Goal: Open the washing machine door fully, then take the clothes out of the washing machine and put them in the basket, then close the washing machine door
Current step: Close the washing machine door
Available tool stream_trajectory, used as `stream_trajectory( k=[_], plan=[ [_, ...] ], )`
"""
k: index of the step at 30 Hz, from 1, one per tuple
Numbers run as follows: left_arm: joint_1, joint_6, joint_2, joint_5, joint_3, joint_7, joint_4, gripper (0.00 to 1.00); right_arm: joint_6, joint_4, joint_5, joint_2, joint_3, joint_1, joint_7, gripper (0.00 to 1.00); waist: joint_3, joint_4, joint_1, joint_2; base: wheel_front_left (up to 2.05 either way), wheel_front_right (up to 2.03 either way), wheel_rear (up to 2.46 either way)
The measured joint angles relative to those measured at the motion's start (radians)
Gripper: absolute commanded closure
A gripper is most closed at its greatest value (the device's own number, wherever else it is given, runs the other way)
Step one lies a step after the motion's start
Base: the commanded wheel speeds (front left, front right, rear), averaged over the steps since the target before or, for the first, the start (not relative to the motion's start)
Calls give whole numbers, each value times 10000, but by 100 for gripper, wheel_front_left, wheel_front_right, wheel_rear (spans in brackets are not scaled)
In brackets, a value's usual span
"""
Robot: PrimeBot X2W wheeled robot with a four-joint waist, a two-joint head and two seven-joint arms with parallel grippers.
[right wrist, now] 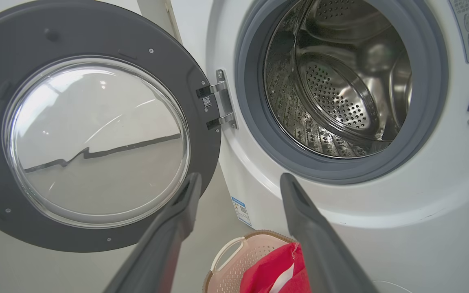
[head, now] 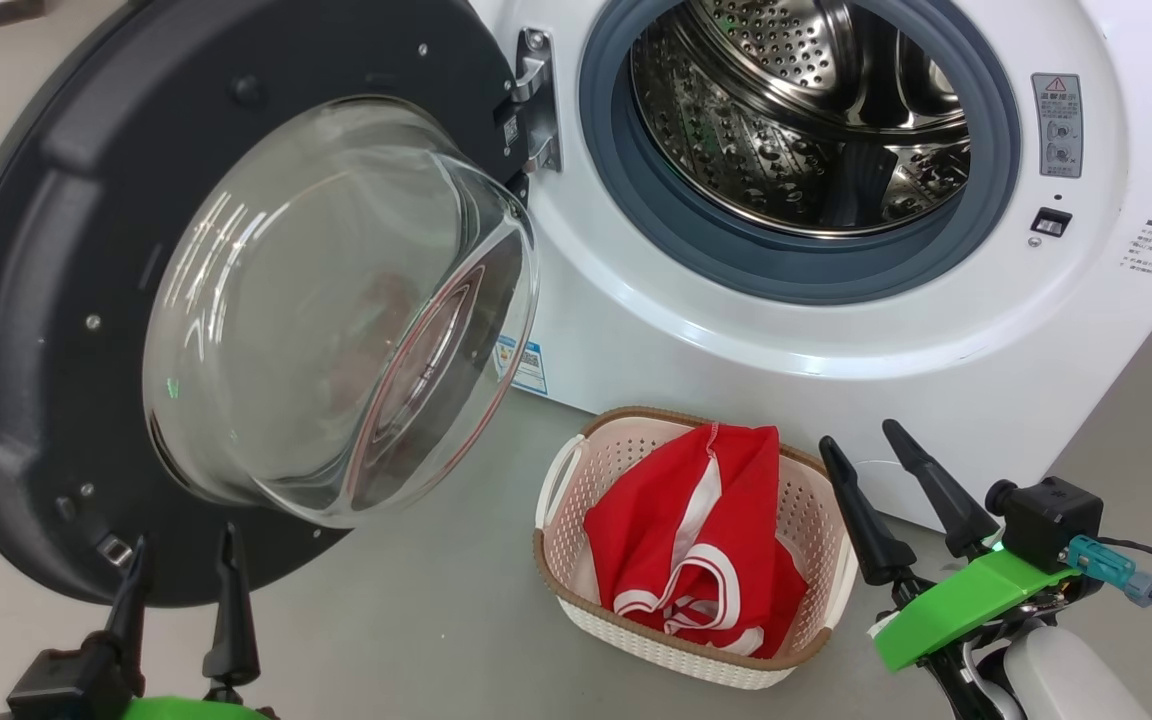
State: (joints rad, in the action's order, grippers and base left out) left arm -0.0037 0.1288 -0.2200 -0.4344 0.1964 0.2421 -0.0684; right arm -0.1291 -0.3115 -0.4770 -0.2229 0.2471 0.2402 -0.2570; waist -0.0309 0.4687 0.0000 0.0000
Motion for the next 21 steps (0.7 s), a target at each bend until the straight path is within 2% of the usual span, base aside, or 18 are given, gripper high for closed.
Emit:
stream_trajectory(
  k=[17, 18, 19, 21],
  plan=[
    [-3, 2, 0, -2, 2, 15, -4, 0, 0, 0, -2, -10, 0, 0, 0, 0, -42, 43, 0, 0, 0, 0, 0],
    [-3, 2, 0, -2, 2, 15, -4, 3, 0, 0, -2, -10, 2, 0, 0, 0, -40, 42, 0, 0, 0, 0, 0],
    [-3, 2, 0, -2, 2, 15, -6, 19, 0, -2, -2, -10, 2, 0, 0, 0, -33, 41, 0, 0, 0, 0, 0],
    [-3, 2, -2, -8, 4, 15, -6, 30, 0, -4, -2, -10, 2, 0, 0, 0, -20, 35, 0, 0, 0, 0, 0]
  ],
)
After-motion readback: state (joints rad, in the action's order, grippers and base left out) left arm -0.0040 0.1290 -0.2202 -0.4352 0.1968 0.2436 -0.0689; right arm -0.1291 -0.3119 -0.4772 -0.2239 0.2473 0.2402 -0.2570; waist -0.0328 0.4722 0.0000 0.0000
